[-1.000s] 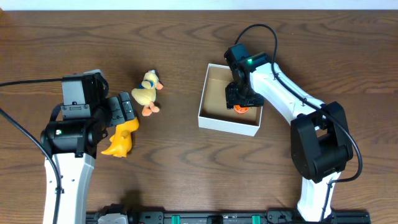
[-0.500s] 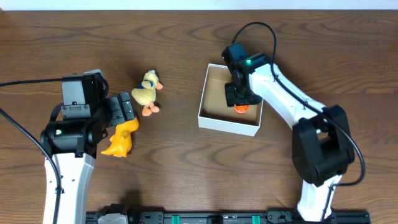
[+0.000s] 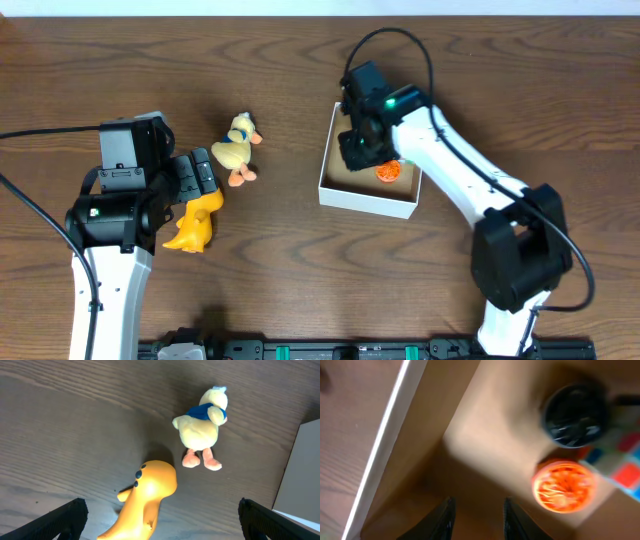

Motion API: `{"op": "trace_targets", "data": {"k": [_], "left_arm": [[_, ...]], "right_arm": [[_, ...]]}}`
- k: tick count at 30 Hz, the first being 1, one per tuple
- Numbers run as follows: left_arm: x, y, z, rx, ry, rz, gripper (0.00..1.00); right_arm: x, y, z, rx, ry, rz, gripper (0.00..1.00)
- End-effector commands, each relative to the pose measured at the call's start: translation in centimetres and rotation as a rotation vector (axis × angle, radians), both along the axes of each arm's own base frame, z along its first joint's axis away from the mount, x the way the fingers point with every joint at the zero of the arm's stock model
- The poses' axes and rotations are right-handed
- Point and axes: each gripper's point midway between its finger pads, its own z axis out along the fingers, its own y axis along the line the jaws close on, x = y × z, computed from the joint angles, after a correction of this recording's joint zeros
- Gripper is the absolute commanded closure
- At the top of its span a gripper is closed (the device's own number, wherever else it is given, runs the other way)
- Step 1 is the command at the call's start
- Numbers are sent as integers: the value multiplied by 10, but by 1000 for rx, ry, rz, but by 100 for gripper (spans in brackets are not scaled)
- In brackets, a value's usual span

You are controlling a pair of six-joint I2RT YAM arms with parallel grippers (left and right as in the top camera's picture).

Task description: Pack container

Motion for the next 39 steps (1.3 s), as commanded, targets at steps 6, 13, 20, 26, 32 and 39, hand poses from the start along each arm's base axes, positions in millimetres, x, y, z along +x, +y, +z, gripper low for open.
{"op": "trace_targets", "data": {"k": [6,13,20,26,32,39], "left_arm": [[2,1,6,13,-13,-1,2],[2,1,6,13,-13,-1,2],[2,1,6,13,-13,-1,2],[2,0,6,9,-14,-4,2],[2,0,6,6,-13,-5,2],[2,0,6,5,-14,-2,2]], "right_arm": [[-16,7,-38,-47,104,42,69],[-23,-8,-51,-130,151,-9,69],[-24,-31,-52,-244,146,-132,69],[-23,-32,-52,-247,144,-138,68],[-16,-45,-52,-268,130,-218,68],[-7,-65,-51,-296,120,-314,67]]}}
